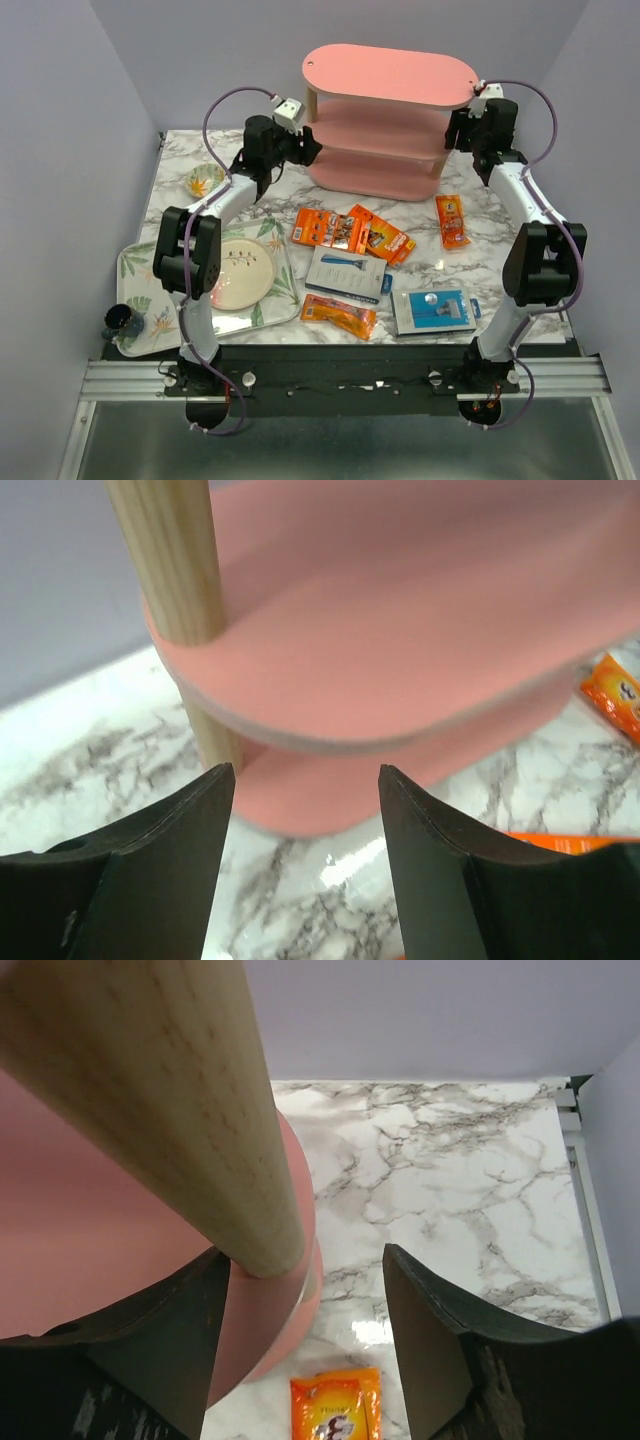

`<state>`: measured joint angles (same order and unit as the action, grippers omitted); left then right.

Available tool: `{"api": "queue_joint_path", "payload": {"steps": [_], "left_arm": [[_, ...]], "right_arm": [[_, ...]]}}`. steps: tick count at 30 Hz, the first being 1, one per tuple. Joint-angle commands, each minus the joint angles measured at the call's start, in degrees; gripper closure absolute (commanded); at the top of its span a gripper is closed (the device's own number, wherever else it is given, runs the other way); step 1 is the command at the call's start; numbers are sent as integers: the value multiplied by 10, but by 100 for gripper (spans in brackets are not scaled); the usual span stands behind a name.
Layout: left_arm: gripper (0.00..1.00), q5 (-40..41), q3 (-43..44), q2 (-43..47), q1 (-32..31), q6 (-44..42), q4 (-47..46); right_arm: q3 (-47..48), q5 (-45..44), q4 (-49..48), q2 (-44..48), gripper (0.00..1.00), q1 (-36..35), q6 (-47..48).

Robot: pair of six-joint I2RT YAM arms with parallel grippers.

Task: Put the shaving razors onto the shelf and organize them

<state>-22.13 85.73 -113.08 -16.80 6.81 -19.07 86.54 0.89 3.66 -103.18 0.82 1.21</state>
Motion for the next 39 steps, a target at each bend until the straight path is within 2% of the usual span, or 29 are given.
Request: {"api": "queue_joint_path", "payload": {"steps": [1,12,15,16,19,22,23,25,26,27,30,33,37,39], "left_arm": [[32,-31,-73,43,-4,3,58],[32,-9,-105,78,-5,-8,78],[32,0,-107,87,-4,-7,92],[32,3,-109,92,-4,0,97],[31,13,-137,117,-4,28,96],[31,2,-184,145,-5,48,95],[31,-2,-196,159,-5,59,95],[31,-13,-236,174,-7,67,96],[31,-15,-248,188,-8,73,96],[31,-16,-272,194,-9,75,95],[31,-25,-314,213,-16,80,93],[32,-22,-346,226,-24,105,88],[31,-10,-370,240,-25,133,72],[32,-4,-369,242,-25,134,80]], "right_arm": [[59,-52,-17,-64,30,21,48],[109,-65,-31,-116,29,30,78],[84,-58,-28,-72,23,30,80],[52,-60,-25,-56,15,30,78],[-20,-75,-9,28,6,30,72],[-75,-54,44,108,4,30,74],[-101,-34,89,123,3,30,91],[-111,63,154,159,4,30,132],[-122,93,216,169,4,29,177],[-132,147,237,180,4,30,199],[-186,239,277,225,4,28,279],[-194,313,324,241,4,9,338],[-155,380,380,188,9,-38,333],[-143,411,360,145,11,-63,264]]}}
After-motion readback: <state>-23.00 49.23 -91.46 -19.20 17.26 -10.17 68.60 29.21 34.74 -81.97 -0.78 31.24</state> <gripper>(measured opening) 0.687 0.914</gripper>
